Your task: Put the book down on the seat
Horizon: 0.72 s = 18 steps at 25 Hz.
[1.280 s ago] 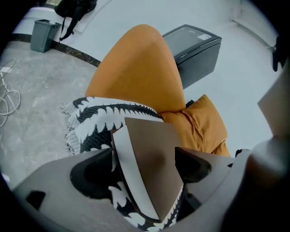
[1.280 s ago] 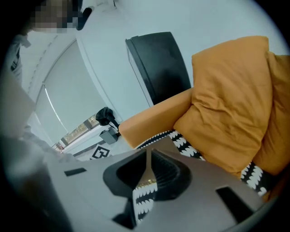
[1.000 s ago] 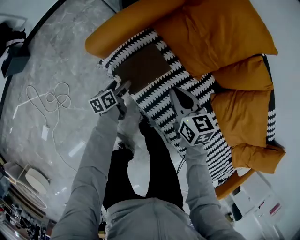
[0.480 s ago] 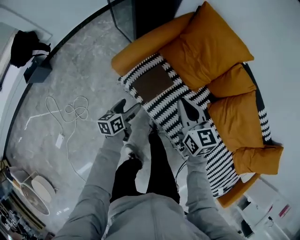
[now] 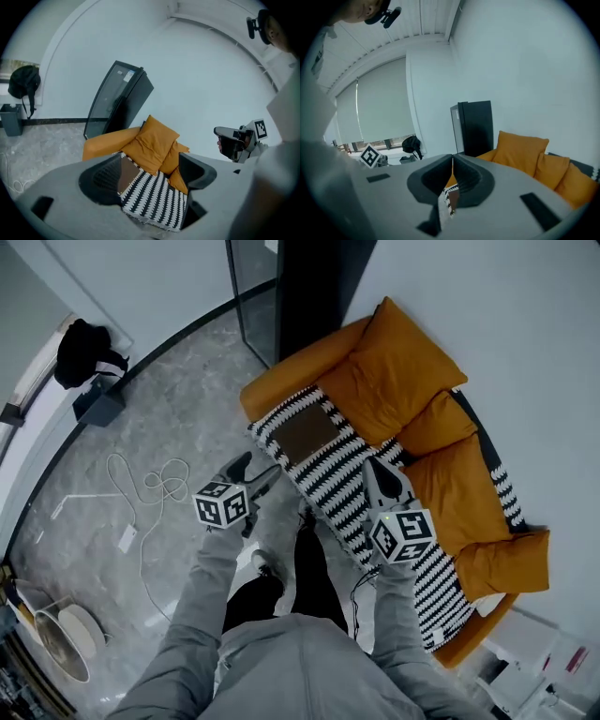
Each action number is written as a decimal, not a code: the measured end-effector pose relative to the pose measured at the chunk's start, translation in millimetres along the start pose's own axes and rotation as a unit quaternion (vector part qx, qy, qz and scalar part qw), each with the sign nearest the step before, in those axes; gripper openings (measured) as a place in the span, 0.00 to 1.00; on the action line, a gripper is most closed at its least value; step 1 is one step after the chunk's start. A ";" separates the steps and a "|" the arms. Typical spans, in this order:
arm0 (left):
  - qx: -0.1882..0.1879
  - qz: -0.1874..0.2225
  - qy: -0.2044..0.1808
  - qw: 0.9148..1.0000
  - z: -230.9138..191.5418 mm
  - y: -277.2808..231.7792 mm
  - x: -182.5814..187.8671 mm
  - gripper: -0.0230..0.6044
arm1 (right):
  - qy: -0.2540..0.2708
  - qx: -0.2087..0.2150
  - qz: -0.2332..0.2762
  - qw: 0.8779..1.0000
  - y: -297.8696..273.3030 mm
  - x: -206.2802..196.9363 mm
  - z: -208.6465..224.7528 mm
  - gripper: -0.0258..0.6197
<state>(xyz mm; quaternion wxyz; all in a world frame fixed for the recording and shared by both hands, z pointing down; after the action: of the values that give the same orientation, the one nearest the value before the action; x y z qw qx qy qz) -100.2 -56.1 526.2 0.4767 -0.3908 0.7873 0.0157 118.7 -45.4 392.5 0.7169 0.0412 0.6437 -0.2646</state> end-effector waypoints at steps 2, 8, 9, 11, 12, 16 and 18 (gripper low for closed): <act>-0.005 -0.001 -0.027 1.000 12.4 9.8 12.8 0.68 | 0.011 -0.001 0.002 1.000 13.3 11.0 -5.8 0.09; -0.050 -0.011 -0.123 0.991 57.6 42.2 36.9 0.67 | 0.017 0.000 0.016 1.000 45.1 42.3 -29.5 0.09; -0.058 -0.009 -0.140 0.988 65.2 47.3 42.6 0.67 | 0.020 0.001 0.026 0.999 49.7 50.8 -34.8 0.09; -0.070 -0.004 -0.170 0.983 82.0 56.9 53.4 0.67 | 0.030 0.008 0.047 0.998 60.6 68.3 -45.6 0.09; -0.077 -0.003 -0.184 0.980 91.6 61.6 57.7 0.67 | 0.036 0.013 0.056 0.998 67.0 76.2 -50.8 0.09; -0.099 0.018 -0.225 0.969 130.7 80.5 77.9 0.28 | 0.063 0.019 0.076 0.995 93.4 96.0 -67.0 0.09; -0.109 0.044 -0.227 0.967 147.8 88.7 93.1 0.25 | 0.070 0.021 0.079 0.994 105.0 101.7 -73.6 0.09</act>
<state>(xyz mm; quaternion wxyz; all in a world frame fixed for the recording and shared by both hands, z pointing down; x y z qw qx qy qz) -69.3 8.3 343.8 0.5958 -0.3916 0.6687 0.2109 101.0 40.8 254.6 0.6877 0.1255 0.6812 -0.2174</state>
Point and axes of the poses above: the fingertips, and each gripper's own axes: y backward along the fingers, z to its right, x out of its top, the point moved 1 cm from there along y, backward along the fingers, and after that the axes turned 5 degrees about z, right-handed, at the moved point
